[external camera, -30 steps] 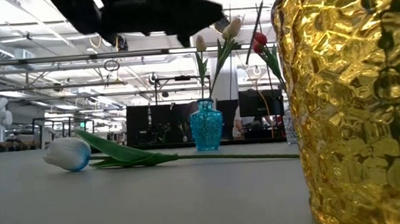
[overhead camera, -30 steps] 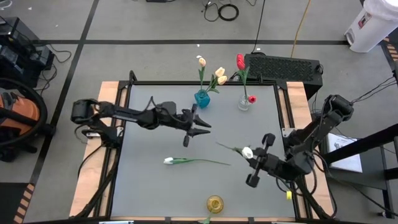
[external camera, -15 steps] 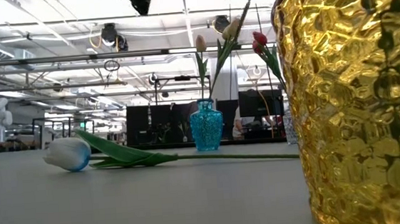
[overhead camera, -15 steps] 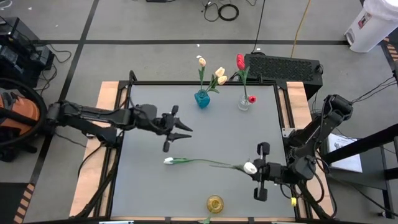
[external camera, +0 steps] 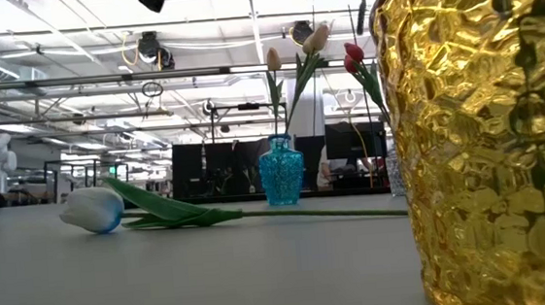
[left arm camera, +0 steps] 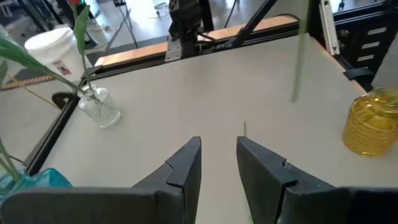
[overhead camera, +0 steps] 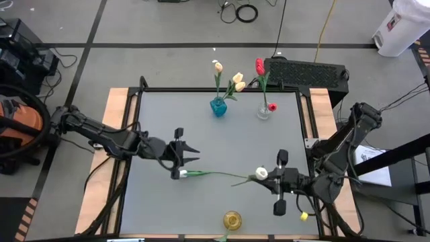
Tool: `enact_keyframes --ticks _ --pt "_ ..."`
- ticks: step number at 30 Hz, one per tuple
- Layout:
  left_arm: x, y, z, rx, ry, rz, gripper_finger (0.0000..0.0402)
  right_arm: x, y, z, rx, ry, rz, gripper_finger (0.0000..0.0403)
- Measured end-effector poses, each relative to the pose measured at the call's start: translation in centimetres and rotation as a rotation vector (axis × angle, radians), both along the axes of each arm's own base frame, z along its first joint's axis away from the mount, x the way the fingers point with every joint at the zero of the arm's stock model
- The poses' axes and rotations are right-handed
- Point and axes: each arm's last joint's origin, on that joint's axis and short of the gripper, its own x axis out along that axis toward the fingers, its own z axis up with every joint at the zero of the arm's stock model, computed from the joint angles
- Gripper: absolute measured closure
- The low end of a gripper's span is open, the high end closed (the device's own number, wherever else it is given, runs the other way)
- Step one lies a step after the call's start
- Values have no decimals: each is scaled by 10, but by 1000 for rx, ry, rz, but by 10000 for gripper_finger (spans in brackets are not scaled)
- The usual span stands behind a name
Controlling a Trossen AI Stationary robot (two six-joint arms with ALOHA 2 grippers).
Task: Sort flowers into vase by color
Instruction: Put the top white flower into the yellow vase
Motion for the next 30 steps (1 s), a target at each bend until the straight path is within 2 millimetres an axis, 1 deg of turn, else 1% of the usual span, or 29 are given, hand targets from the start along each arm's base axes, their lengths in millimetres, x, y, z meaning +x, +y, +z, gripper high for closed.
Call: enact_keyframes --ticks 3,8,13,18,22,26,30 --pt "-3 -8 0 5 -5 -6 292 5 -2 10 23 33 23 402" --pt "-7 -18 -2 -5 13 -4 292 13 -5 28 124 43 162 402" --pt "-10 -24 -5 12 31 1 292 16 -7 36 244 46 261 402" --pt "-12 -28 -5 26 27 11 292 16 -7 29 319 109 258 402" --pt "-13 -29 -5 31 25 17 292 23 -1 17 315 159 234 402" --pt "-13 -29 -5 32 25 17 292 34 4 9 287 160 226 402" --pt "-13 -29 -5 32 25 18 292 39 5 6 285 156 219 403"
